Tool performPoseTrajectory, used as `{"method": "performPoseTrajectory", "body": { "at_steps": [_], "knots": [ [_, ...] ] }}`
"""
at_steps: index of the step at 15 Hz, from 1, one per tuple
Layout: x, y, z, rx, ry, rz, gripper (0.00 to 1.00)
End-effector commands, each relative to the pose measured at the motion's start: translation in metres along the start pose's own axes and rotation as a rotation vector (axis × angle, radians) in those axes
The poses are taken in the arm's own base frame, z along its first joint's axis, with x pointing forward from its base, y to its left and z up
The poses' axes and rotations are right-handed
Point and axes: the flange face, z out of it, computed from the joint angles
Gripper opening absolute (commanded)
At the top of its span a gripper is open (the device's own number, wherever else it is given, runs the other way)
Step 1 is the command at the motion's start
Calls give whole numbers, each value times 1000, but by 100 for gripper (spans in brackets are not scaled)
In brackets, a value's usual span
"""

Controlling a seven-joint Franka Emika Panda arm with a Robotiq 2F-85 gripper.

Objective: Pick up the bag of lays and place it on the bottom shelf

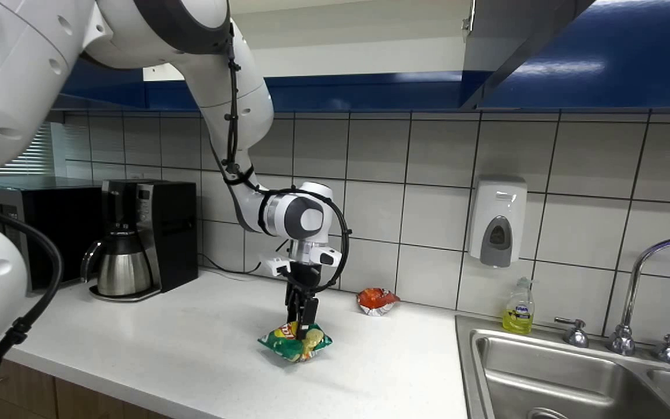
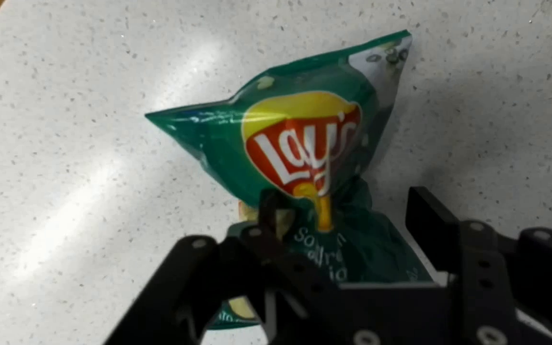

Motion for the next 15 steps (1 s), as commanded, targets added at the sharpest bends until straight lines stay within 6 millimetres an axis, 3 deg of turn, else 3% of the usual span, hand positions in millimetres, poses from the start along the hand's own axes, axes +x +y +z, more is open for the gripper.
{"method": "performPoseTrajectory", "body": {
  "at_steps": [1,6,15],
  "knots": [
    [2,-6,-2,-14,18,12,42],
    [1,-10,-3,-15,20,8,2],
    [-3,-14,-19,9,20,-28,0]
  ]
}}
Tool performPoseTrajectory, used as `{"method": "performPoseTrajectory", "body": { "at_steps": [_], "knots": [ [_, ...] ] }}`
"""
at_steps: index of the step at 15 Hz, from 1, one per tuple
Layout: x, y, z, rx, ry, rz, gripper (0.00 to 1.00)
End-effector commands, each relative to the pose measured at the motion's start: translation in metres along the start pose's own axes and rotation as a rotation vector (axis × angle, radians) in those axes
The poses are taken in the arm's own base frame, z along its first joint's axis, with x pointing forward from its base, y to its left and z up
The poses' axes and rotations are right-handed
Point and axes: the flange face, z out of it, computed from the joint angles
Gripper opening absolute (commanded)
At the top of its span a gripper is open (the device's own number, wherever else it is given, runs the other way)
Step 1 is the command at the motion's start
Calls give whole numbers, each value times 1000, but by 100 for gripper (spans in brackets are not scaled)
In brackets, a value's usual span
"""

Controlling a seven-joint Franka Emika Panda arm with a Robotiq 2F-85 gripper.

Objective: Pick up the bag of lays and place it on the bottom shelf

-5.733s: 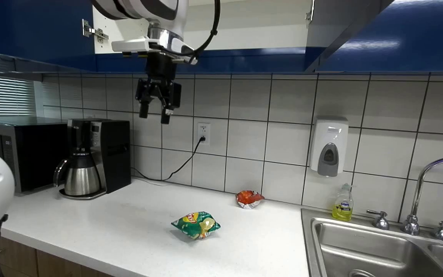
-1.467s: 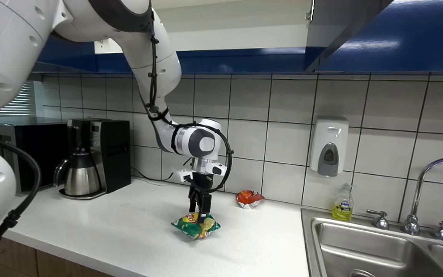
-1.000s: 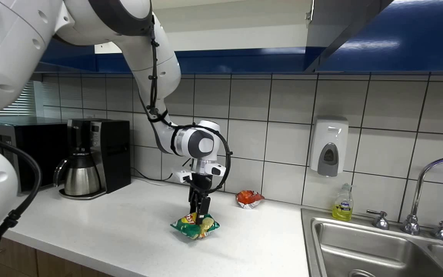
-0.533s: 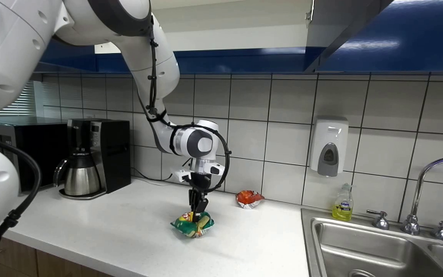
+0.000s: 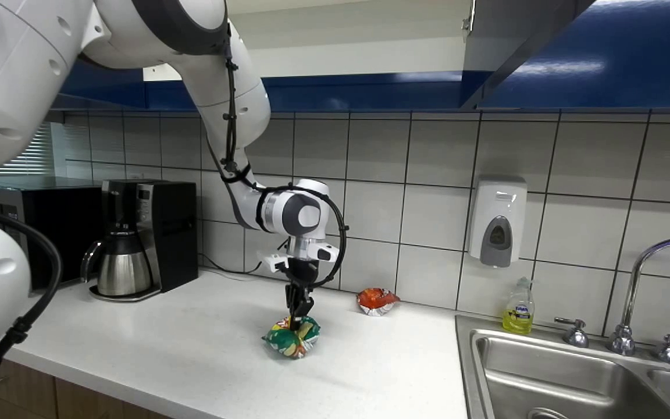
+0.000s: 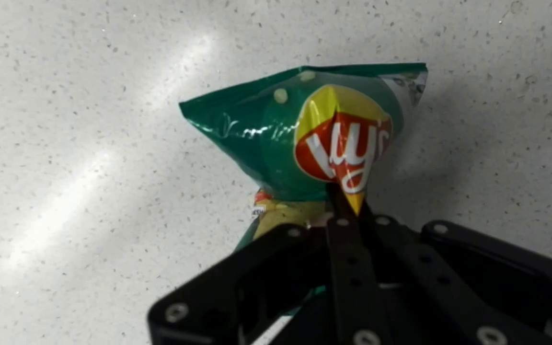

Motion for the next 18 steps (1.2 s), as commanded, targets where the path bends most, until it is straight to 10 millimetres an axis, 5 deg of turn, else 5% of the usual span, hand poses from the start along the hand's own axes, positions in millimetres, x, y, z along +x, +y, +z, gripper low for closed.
{"method": "performPoseTrajectory", "body": {
  "at_steps": [1,9,18],
  "knots": [
    [-5,-3,-19,11,8,-26,0],
    [-51,-24,-70,35,-24,-272,0],
    [-113,-18,-80,-168,-22,-551,0]
  ]
}}
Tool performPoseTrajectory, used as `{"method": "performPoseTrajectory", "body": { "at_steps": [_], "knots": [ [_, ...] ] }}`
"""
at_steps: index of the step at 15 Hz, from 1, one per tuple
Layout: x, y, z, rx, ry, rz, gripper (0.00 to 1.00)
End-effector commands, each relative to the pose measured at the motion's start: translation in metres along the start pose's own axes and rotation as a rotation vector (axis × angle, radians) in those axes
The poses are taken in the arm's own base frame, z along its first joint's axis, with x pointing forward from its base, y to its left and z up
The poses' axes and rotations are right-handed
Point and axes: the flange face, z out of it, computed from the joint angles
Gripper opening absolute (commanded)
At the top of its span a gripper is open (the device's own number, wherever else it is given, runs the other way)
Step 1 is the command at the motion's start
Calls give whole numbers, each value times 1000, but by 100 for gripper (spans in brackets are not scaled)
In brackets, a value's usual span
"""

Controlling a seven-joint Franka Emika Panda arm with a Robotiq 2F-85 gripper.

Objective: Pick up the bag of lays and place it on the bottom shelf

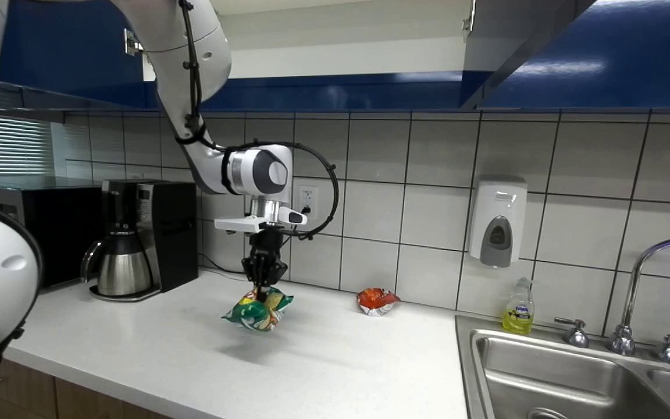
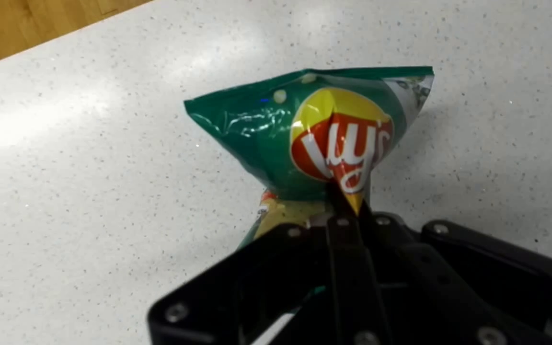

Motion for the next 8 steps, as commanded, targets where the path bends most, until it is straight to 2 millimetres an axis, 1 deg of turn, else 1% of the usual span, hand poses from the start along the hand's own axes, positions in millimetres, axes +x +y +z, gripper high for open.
{"method": "performPoseTrajectory", "body": {
  "at_steps": [1,4,8],
  "knots": [
    [-34,-4,-11,-82,10,-90,0],
    [-58,-9,-20,-92,41,-113,0],
    [-96,-11,-38,-73,69,-121,0]
  ]
}}
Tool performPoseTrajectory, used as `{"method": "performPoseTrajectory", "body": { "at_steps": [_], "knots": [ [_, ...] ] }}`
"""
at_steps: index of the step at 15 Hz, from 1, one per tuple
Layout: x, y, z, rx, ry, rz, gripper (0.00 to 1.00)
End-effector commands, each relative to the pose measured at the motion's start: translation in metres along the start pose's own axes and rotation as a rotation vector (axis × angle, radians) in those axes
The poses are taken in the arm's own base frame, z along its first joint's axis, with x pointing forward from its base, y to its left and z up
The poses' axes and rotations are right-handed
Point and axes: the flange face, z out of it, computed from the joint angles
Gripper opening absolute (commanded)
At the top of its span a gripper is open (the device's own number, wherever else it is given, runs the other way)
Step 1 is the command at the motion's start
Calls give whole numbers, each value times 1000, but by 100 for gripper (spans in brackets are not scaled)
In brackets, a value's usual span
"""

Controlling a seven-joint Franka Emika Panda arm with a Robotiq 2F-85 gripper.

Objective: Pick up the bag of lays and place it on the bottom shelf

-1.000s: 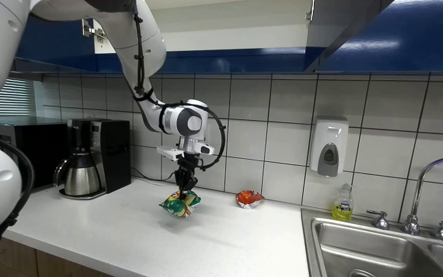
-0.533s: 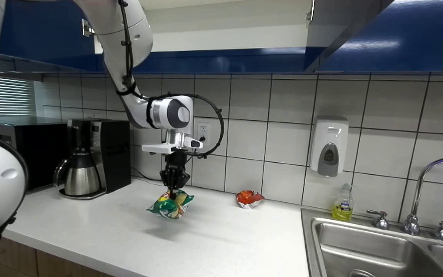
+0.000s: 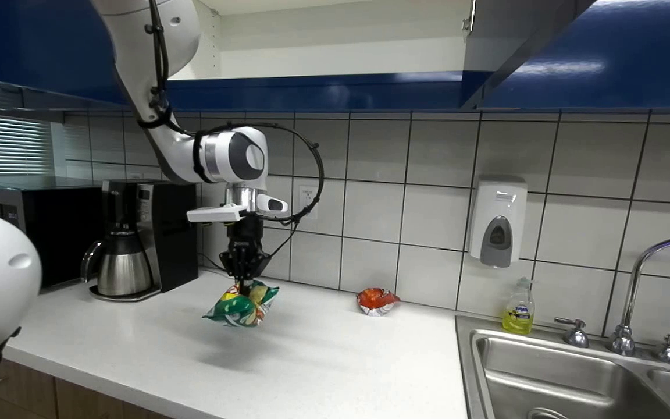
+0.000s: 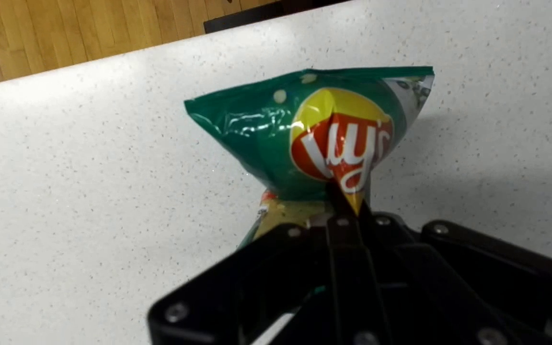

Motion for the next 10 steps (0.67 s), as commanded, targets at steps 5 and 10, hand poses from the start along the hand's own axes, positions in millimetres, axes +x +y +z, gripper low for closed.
{"method": "performPoseTrajectory", "body": {
  "at_steps": [5,10],
  "knots": [
    [-84,2,-58,11,80,-8,0],
    [-129,15,-129,33,146,4,0]
  ]
}}
